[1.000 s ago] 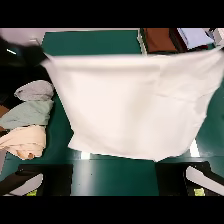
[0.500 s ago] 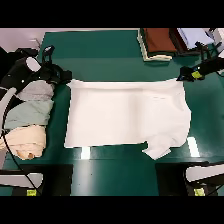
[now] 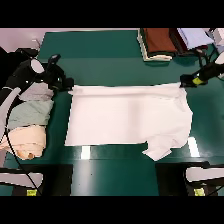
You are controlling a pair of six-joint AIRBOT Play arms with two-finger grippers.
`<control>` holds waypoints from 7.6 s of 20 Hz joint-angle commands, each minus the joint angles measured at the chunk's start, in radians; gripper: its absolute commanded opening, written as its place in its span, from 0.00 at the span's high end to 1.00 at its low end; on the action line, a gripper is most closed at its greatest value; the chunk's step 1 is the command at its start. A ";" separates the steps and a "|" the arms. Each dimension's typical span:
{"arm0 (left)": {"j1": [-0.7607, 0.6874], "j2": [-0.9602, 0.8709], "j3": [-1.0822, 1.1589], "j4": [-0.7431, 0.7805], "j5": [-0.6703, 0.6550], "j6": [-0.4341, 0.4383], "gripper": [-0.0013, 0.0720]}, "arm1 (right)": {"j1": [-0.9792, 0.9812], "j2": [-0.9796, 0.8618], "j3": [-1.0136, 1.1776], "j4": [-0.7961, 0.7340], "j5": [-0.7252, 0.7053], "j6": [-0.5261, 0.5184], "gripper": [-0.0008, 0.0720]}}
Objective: Fold the shirts.
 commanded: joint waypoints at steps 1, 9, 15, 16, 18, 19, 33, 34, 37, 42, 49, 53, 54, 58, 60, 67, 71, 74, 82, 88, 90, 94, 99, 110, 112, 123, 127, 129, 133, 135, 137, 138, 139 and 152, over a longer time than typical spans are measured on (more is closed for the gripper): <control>-0.001 -0.001 -0.085 -0.026 -0.030 0.009 0.95 | -0.006 0.074 -0.175 -0.023 -0.066 -0.004 0.97; 0.029 0.145 -0.105 0.027 -0.174 0.023 0.25 | -0.048 0.152 -0.201 0.164 0.013 -0.004 0.43; 0.038 0.480 -0.531 0.098 -0.217 -0.003 0.24 | -0.056 0.416 -0.344 0.216 0.045 -0.006 0.43; 0.038 0.510 -0.601 0.087 -0.213 -0.010 0.24 | -0.050 0.441 -0.362 0.216 0.046 -0.006 0.43; 0.038 0.533 -0.695 0.043 -0.190 -0.011 0.24 | -0.032 0.475 -0.378 0.215 0.047 -0.006 0.43; 0.038 0.533 -0.723 0.007 -0.180 -0.011 0.24 | -0.020 0.482 -0.378 0.216 0.046 -0.006 0.43; 0.038 0.533 -0.794 -0.228 -0.133 0.095 0.95 | 0.005 0.488 -0.377 0.173 0.138 0.006 0.43; 0.038 0.533 -0.766 -0.228 -0.130 0.097 0.95 | -0.015 0.490 -0.388 0.137 0.185 0.016 0.43; 0.038 0.533 -0.679 -0.228 -0.144 0.128 0.95 | -0.122 0.546 -0.525 0.019 0.264 0.040 0.43; 0.038 0.533 -0.654 -0.230 -0.131 0.133 0.95 | -0.409 0.597 -0.804 -0.003 0.277 0.040 0.22; 0.038 0.533 -0.654 -0.235 -0.109 0.139 0.95 | -0.394 0.556 -0.927 0.070 0.199 0.026 0.23; 0.038 0.533 -0.654 -0.234 -0.110 0.139 0.95 | -0.256 0.459 -0.911 0.134 0.130 0.031 0.39; 0.038 0.533 -0.654 -0.234 -0.110 0.143 0.95 | -0.221 0.443 -0.899 0.124 0.124 0.031 0.52; 0.038 0.581 -0.631 -0.166 -0.159 0.138 0.95 | -0.130 0.475 -0.803 0.093 0.182 0.019 0.96; 0.038 0.678 -0.631 -0.090 -0.205 0.082 0.95 | -0.096 0.544 -0.747 0.001 0.261 0.020 0.96; 0.038 0.820 -0.607 -0.102 -0.327 0.042 0.95 | -0.063 0.737 -0.590 -0.076 0.339 0.021 0.97; 0.038 0.709 -0.541 -0.089 -0.136 0.053 0.95 | -0.037 0.579 -0.429 -0.079 0.253 0.021 0.97; 0.038 0.525 -0.429 -0.087 -0.032 0.071 0.95 | 0.020 0.409 -0.290 -0.079 0.175 0.021 0.97; 0.038 0.037 -0.060 -0.089 0.079 0.074 0.95 | 0.068 -0.020 0.122 -0.076 0.135 0.051 0.97; 0.038 -0.031 -0.008 -0.101 0.149 0.064 0.33 | 0.042 -0.181 0.286 0.047 0.138 0.045 0.44; 0.038 -0.026 0.038 -0.098 0.082 0.056 0.28 | -0.005 -0.185 0.304 0.150 0.140 0.002 0.44; 0.038 -0.025 0.137 -0.101 -0.098 0.075 0.95 | -0.154 -0.144 0.221 0.230 0.198 -0.043 0.34; -0.040 -0.026 0.145 -0.111 -0.123 0.074 0.95 | -0.381 -0.125 0.002 0.339 0.186 -0.120 0.16; -0.278 -0.030 0.145 -0.110 -0.023 -0.034 0.95 | -0.414 -0.290 -0.075 0.451 0.136 -0.233 0.16; -0.323 -0.041 0.146 -0.112 0.039 -0.070 0.95 | -0.383 -0.317 -0.075 0.450 0.157 -0.233 0.23; -0.461 -0.346 0.390 -0.235 0.216 -0.091 0.95 | -0.204 -0.076 0.042 0.450 0.186 -0.259 0.97; -0.483 -0.460 0.476 -0.238 0.216 -0.091 0.95 | -0.055 0.027 0.195 0.450 0.228 -0.155 0.97; -0.490 -0.489 0.489 -0.238 0.217 -0.091 0.95 | 0.034 0.056 0.262 0.450 0.227 -0.133 0.97; -0.489 -0.506 0.489 -0.237 0.188 -0.090 0.95 | 0.204 0.061 0.386 0.449 0.203 -0.074 0.97; -0.489 -0.506 0.489 -0.230 0.175 -0.090 0.95 | 0.266 0.061 0.416 0.449 0.174 -0.055 0.97; -0.489 -0.504 0.489 -0.230 0.168 -0.090 0.95 | 0.314 0.061 0.430 0.449 0.153 -0.034 0.97; -0.486 -0.499 0.490 -0.227 0.156 -0.090 0.95 | 0.333 0.061 0.431 0.449 0.143 -0.028 0.97; -0.481 -0.499 0.505 -0.214 0.127 -0.090 0.95 | 0.351 0.061 0.431 0.450 0.130 -0.020 0.97; 0.004 -0.095 0.756 0.044 -0.221 -0.045 0.95 | 0.795 -0.165 0.445 0.659 -0.231 -0.133 0.96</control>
